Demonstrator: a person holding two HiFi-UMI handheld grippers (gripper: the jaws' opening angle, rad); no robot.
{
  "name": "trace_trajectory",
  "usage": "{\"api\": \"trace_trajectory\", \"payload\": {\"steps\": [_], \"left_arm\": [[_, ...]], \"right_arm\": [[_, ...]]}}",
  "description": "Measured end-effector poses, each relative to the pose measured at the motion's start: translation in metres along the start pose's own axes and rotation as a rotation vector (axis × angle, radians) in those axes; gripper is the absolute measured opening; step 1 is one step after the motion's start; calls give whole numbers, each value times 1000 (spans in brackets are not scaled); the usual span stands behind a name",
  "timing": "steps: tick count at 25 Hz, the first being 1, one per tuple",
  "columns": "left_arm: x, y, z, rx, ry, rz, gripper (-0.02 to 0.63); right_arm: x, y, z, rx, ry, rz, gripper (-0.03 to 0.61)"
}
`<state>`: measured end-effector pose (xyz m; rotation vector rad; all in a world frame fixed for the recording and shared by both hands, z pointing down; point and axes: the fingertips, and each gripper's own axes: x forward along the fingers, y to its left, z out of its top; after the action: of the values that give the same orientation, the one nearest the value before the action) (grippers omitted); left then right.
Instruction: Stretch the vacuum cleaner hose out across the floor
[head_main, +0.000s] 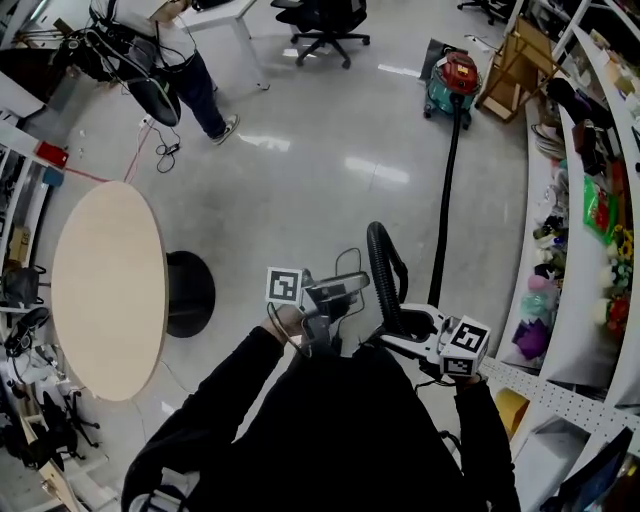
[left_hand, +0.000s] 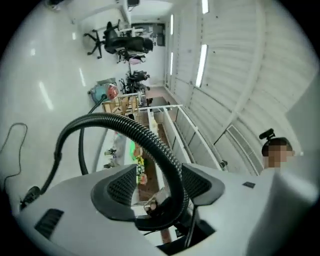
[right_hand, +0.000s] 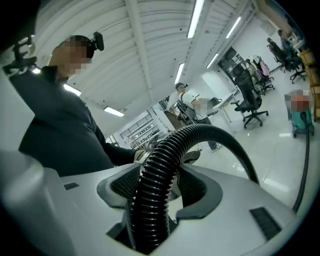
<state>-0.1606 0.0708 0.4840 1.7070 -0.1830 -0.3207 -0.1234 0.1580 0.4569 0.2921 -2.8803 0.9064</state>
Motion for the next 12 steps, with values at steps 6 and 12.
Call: {"api": "trace_trajectory", "payload": {"steps": [6,12], "left_arm": [[-33,-12,7,-112,-66,-124,313],[-72,-21,-5,-137,-68,-181,238]], "right_arm": [[51,28,-39,-137,156,-148,224],[103,42,-81,-311,385,-319,216]]}}
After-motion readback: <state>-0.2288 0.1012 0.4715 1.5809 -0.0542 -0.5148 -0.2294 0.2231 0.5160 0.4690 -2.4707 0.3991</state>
